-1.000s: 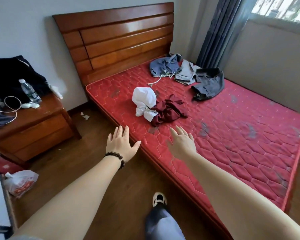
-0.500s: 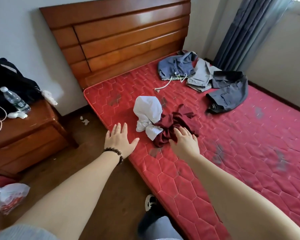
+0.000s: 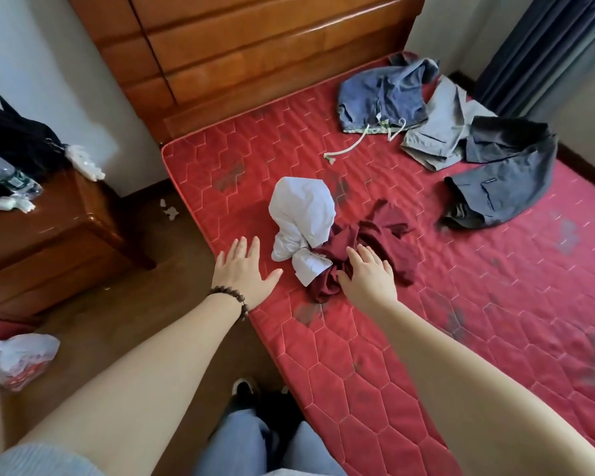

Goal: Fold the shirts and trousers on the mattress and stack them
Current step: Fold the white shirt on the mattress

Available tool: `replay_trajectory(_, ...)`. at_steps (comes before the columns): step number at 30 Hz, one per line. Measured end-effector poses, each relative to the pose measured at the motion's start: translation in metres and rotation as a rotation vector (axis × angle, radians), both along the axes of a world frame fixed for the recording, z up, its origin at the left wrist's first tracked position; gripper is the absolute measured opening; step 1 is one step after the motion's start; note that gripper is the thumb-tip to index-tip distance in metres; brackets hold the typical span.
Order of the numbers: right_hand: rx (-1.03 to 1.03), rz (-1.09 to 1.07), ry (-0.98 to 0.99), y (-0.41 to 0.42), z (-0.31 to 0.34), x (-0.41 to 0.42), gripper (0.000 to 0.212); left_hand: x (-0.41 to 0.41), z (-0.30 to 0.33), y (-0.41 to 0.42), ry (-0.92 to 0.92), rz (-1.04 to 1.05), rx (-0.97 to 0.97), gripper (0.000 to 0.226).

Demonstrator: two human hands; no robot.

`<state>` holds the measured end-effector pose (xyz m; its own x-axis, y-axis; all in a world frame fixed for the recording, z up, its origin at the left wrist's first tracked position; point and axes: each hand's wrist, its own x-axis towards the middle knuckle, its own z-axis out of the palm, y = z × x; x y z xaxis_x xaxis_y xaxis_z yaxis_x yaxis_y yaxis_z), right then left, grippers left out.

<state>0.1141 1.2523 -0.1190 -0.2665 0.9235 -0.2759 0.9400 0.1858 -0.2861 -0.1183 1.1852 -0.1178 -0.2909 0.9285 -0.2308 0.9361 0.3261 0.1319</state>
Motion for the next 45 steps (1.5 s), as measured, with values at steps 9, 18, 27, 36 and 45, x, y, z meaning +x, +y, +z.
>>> replay_trajectory(9, -0.035, 0.039, -0.048, 0.064, -0.097, -0.026, 0.058, -0.048, -0.087, 0.063, 0.005, -0.027, -0.033, 0.086)
replay_trajectory(18, -0.011, 0.207, -0.108, 0.133, -0.255, -0.068, 0.073, -0.039, -0.270, 0.128, -0.080, -0.116, -0.141, 0.096)
replay_trajectory(27, 0.020, 0.196, -0.075, 0.189, -0.343, -0.096, 0.058, -0.030, -0.375, 0.200, -0.243, -0.145, 0.033, 0.047)
replay_trajectory(36, -0.091, 0.088, 0.160, 0.189, -0.304, -0.089, 0.025, -0.051, -0.327, 0.205, -0.260, -0.097, 0.048, 0.017)
replay_trajectory(45, -0.029, 0.125, 0.195, 0.199, -0.124, -0.090, 0.023, -0.086, -0.145, 0.191, -0.310, 0.019, 0.036, 0.023)
